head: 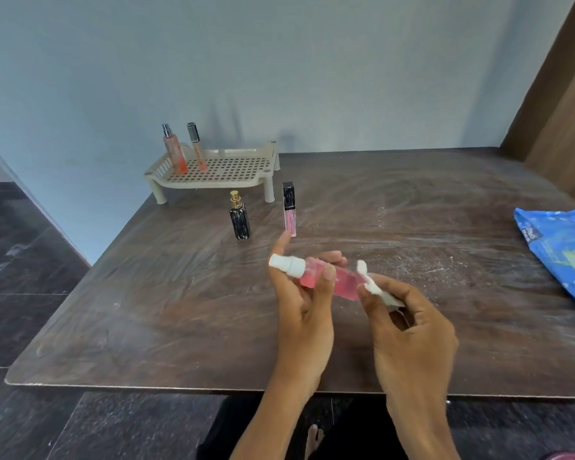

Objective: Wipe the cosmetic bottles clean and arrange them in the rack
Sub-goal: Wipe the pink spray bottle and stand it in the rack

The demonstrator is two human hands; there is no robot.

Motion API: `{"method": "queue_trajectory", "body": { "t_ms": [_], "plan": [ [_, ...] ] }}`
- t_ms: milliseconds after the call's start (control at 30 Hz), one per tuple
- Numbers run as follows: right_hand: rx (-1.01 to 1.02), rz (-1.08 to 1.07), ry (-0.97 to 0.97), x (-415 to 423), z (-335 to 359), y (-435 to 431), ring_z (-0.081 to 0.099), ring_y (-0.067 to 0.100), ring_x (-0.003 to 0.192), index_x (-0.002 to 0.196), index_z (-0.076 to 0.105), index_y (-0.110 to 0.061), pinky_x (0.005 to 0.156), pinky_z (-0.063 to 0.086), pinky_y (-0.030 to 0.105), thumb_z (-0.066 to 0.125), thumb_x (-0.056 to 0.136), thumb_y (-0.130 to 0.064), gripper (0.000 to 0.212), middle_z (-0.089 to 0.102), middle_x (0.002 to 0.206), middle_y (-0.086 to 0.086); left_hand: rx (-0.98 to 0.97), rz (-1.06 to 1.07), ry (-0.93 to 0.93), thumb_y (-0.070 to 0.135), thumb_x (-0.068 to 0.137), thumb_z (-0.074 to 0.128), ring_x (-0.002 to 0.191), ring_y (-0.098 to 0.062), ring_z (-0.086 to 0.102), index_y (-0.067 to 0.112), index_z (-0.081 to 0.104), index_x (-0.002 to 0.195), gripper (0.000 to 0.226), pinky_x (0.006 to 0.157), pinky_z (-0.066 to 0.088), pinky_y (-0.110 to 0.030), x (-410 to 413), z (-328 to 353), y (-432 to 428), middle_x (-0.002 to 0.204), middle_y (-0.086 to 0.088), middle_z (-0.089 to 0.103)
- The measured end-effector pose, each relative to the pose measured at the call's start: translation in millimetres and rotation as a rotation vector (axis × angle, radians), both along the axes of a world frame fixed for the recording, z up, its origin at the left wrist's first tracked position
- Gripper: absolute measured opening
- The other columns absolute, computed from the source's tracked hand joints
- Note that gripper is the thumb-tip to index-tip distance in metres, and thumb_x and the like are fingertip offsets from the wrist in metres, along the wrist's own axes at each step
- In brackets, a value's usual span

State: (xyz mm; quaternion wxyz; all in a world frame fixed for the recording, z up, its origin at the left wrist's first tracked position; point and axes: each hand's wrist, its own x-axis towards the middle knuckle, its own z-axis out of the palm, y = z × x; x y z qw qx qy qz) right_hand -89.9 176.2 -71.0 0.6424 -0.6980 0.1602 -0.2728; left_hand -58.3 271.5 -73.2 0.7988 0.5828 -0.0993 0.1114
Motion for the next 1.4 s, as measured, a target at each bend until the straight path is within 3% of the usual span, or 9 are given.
{"method": "queue_trajectory", "body": {
  "t_ms": [267,433,533,667,833,1000,1100,1167,1400],
  "plan": [
    [-0.163,0.238,-0.160,3,21,6,0.066,-0.010,0.089,0.107,0.071,-0.034,0.072,0.045,0.001,0.059,0.095,-0.021,0.021,0.071,0.101,-0.027,0.684,-0.047,-0.196,0.032,0.098,0.056,0.062,0.003,0.061,0.031,0.004,0.158,0.080,0.062,0.044,-0.008,17,0,19,0.074,0.018,0.062],
    [-0.014,0.285,-0.045,15,12,0,0.069,-0.007,0.086,0.104,0.074,-0.032,0.073,0.050,0.006,0.066,0.091,-0.016,0.022,0.074,0.092,-0.023,0.814,-0.085,-0.163,0.030,0.099,0.057,0.067,0.002,0.062,0.035,-0.003,0.158,0.084,0.065,0.044,-0.010,21,-2,21,0.079,0.015,0.062],
    [-0.093,0.273,-0.034,19,12,-4,0.068,-0.008,0.083,0.104,0.075,-0.029,0.070,0.047,0.004,0.067,0.091,-0.018,0.019,0.075,0.089,-0.021,0.821,-0.058,-0.140,0.026,0.097,0.062,0.073,0.004,0.063,0.029,0.024,0.153,0.068,0.068,0.045,-0.009,20,-4,21,0.086,0.014,0.065],
    [-0.379,0.210,-0.091,18,14,1,0.066,-0.008,0.081,0.102,0.075,-0.029,0.069,0.046,0.003,0.068,0.091,-0.020,0.016,0.072,0.092,-0.021,0.777,0.039,-0.108,0.023,0.096,0.063,0.073,0.005,0.061,0.029,0.055,0.118,0.024,0.064,0.043,-0.008,14,-8,17,0.085,0.017,0.063],
    [-0.576,0.035,-0.190,8,-1,15,0.066,0.002,0.093,0.107,0.076,-0.015,0.084,0.045,0.003,0.070,0.087,-0.020,0.022,0.070,0.099,-0.009,0.776,0.112,-0.104,0.018,0.096,0.063,0.061,0.007,0.056,0.018,0.062,0.120,0.025,0.057,0.038,-0.006,15,-16,17,0.071,0.017,0.056],
    [-0.700,-0.084,-0.279,5,-10,22,0.068,0.010,0.080,0.098,0.079,-0.014,0.067,0.055,0.018,0.080,0.080,-0.012,0.018,0.070,0.090,-0.001,0.802,0.166,-0.087,0.016,0.092,0.067,0.059,0.005,0.056,0.017,0.062,0.099,0.009,0.055,0.039,-0.008,16,-17,16,0.064,0.018,0.055],
    [-0.792,-0.075,-0.330,1,-10,31,0.067,0.013,0.075,0.096,0.080,-0.014,0.061,0.055,0.024,0.076,0.082,-0.015,0.015,0.069,0.086,-0.002,0.700,0.124,-0.066,0.021,0.093,0.064,0.053,-0.006,0.052,0.021,0.058,0.085,0.010,0.052,0.050,-0.035,15,-19,17,0.059,0.009,0.055],
    [-0.745,-0.075,-0.329,1,-10,33,0.067,0.011,0.080,0.098,0.080,-0.015,0.069,0.055,0.020,0.074,0.081,-0.016,0.018,0.070,0.091,-0.003,0.707,0.127,-0.078,0.021,0.095,0.064,0.054,-0.016,0.055,0.017,0.060,0.089,0.008,0.055,0.050,-0.046,14,-21,18,0.062,0.004,0.059],
    [-0.706,-0.048,-0.136,10,-5,13,0.066,0.007,0.086,0.097,0.077,-0.018,0.083,0.043,0.004,0.066,0.091,-0.016,0.013,0.072,0.094,-0.011,0.729,0.117,-0.046,0.035,0.091,0.068,0.075,-0.006,0.068,0.025,0.064,0.110,0.022,0.069,0.057,-0.033,15,-17,19,0.084,0.011,0.071]
  ]
}}
